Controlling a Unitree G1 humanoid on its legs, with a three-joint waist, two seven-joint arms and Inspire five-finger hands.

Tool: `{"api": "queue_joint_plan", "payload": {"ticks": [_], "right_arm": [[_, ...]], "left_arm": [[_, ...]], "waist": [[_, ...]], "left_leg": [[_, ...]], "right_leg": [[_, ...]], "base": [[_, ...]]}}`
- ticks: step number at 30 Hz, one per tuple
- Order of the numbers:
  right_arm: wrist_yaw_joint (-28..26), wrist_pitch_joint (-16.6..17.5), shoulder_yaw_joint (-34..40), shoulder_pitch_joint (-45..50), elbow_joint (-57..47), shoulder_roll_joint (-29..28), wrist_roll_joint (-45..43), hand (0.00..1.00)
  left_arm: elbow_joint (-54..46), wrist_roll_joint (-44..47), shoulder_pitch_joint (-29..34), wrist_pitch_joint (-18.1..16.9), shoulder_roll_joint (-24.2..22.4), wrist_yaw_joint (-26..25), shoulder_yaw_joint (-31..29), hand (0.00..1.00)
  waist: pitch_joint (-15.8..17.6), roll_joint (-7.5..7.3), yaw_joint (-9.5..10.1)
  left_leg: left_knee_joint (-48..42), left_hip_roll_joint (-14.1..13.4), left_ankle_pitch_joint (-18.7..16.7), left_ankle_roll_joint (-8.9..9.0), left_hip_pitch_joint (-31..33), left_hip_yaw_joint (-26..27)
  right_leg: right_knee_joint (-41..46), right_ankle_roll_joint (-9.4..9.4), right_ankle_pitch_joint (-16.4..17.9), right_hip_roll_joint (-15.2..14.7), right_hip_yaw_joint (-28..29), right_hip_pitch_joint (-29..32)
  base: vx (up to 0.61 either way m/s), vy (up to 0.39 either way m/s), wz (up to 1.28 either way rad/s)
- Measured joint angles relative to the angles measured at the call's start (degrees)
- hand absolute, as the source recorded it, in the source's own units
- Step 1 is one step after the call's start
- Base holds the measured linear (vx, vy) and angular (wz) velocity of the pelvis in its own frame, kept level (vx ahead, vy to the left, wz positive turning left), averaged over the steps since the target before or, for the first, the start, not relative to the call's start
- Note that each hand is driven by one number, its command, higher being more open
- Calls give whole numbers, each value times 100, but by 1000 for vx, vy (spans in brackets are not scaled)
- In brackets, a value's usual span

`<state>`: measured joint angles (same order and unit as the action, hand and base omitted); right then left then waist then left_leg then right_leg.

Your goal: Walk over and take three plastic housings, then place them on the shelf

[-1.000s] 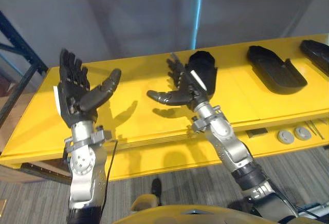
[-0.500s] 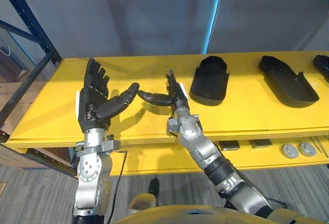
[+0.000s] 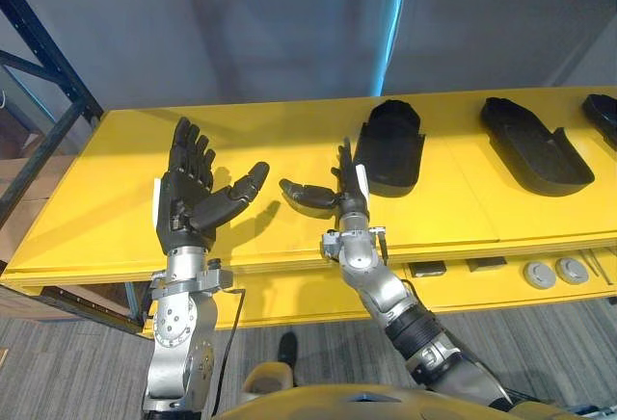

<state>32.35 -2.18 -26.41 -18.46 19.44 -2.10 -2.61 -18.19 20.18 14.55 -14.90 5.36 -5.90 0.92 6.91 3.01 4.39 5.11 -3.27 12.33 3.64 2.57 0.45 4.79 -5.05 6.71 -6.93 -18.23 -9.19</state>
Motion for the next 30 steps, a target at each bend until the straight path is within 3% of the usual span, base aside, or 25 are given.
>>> {"api": "queue_joint_plan", "payload": {"ticks": [30], "right_arm": [[59, 17, 371, 864, -716, -33, 218, 100]], "left_arm": [[0, 57, 138, -13, -1, -6, 369, 100]], "waist": [[-127, -51, -135]], "left_leg": [[0, -28, -52, -37, 31, 198]], "right_leg": [[5, -18, -11, -54, 184, 129]], "base": [[0, -6, -2]]}}
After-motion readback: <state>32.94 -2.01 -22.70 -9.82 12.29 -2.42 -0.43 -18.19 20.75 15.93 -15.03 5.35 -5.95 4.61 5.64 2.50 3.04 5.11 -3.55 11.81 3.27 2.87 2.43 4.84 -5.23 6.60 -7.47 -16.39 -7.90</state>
